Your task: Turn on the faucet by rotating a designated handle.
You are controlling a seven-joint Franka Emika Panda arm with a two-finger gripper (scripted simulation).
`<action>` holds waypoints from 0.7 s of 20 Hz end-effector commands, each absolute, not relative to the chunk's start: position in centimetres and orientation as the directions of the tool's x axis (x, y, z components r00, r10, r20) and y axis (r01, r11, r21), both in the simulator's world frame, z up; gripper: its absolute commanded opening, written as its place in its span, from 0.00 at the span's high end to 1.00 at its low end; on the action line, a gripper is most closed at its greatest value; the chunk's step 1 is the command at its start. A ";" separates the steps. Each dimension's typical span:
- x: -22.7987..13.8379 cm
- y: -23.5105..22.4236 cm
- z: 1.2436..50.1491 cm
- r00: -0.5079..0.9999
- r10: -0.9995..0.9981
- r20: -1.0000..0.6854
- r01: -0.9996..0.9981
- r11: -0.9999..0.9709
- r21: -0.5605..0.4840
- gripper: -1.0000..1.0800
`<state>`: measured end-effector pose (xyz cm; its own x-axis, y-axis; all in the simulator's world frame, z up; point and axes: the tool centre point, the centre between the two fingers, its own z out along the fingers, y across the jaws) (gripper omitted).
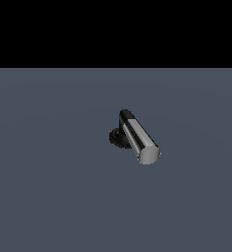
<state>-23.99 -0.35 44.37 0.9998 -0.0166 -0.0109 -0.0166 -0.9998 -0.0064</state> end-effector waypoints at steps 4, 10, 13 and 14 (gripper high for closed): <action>-23.3 -0.7 40.2 1.000 0.018 -0.010 0.018 -1.000 -0.006 1.00; -22.4 -1.1 35.0 0.998 0.062 -0.008 0.062 -0.998 -0.005 1.00; -21.9 -1.3 32.6 0.997 0.082 -0.007 0.082 -0.997 -0.005 1.00; -21.8 -1.4 31.8 0.996 0.089 -0.007 0.088 -0.996 -0.004 1.00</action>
<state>-21.99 -1.27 33.04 0.9969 0.0778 -0.0080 0.0778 -0.9970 -0.0047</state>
